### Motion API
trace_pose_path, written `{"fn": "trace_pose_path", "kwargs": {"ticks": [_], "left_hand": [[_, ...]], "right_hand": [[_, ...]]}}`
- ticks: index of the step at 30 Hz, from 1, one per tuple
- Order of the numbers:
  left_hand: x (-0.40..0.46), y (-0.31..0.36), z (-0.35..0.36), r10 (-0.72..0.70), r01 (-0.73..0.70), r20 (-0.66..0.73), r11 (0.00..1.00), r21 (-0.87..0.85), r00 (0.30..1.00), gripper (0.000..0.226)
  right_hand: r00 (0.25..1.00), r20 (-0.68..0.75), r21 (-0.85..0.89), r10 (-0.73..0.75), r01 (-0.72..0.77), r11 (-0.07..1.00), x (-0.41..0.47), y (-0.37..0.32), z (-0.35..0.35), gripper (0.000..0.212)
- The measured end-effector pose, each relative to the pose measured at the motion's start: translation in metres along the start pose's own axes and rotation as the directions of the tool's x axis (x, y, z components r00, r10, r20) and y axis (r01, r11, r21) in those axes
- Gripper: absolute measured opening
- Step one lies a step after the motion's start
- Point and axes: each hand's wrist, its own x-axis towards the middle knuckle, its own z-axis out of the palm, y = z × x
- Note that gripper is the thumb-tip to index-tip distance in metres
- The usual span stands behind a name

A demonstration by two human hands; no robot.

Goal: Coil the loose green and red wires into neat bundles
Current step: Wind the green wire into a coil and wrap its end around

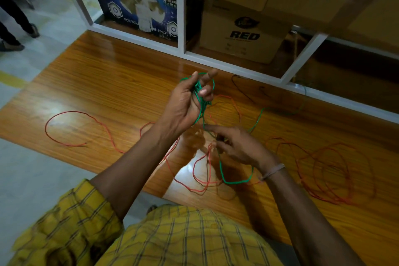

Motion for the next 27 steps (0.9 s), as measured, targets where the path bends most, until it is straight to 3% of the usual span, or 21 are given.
{"fn": "trace_pose_path", "kwargs": {"ticks": [3, 5, 7, 11, 13, 17, 20, 23, 25, 27], "left_hand": [[-0.001, -0.003, -0.002, 0.133, -0.099, -0.065, 0.920, 0.379, 0.989, 0.033], [-0.006, -0.004, -0.010, 0.203, -0.145, 0.004, 0.685, 0.714, 0.979, 0.030], [-0.009, -0.005, -0.020, 0.171, -0.154, 0.089, 0.419, 0.895, 0.981, 0.032], [-0.014, -0.004, -0.030, 0.044, -0.155, 0.163, -0.138, 0.978, 0.986, 0.031], [-0.017, -0.004, -0.032, -0.002, -0.154, 0.161, -0.313, 0.937, 0.987, 0.027], [-0.025, 0.000, -0.030, -0.052, -0.191, 0.185, -0.366, 0.911, 0.981, 0.030], [-0.026, 0.009, -0.032, -0.108, -0.218, 0.190, -0.399, 0.891, 0.976, 0.047], [-0.030, 0.020, -0.039, -0.166, -0.249, 0.194, -0.451, 0.857, 0.967, 0.060], [-0.032, 0.025, -0.047, -0.186, -0.245, 0.177, -0.464, 0.851, 0.966, 0.057], [-0.034, 0.027, -0.056, -0.180, -0.228, 0.159, -0.475, 0.850, 0.971, 0.050]], "right_hand": [[0.992, 0.124, 0.022, -0.008, 0.005, 1.000, -0.004, -0.025, -0.010, 0.045], [0.987, 0.156, 0.113, 0.045, -0.063, 0.992, -0.005, -0.035, -0.025, 0.023], [0.980, 0.165, 0.189, 0.108, -0.139, 0.972, -0.006, -0.040, -0.040, 0.007], [0.972, 0.102, 0.135, 0.213, -0.226, 0.965, -0.008, -0.042, -0.068, 0.014], [0.958, 0.058, 0.021, 0.281, -0.282, 0.959, -0.009, -0.043, -0.083, 0.019], [0.927, -0.026, -0.015, 0.373, -0.374, 0.927, -0.010, -0.031, -0.101, 0.025], [0.906, -0.075, 0.141, 0.418, -0.405, 0.903, -0.011, -0.022, -0.107, 0.023], [0.853, -0.173, 0.406, 0.492, -0.394, 0.825, -0.008, -0.014, -0.113, 0.019], [0.838, -0.116, 0.628, 0.533, -0.354, 0.693, -0.007, -0.011, -0.115, 0.017], [0.854, -0.001, 0.866, 0.521, -0.260, 0.428, -0.005, -0.009, -0.114, 0.013]]}}
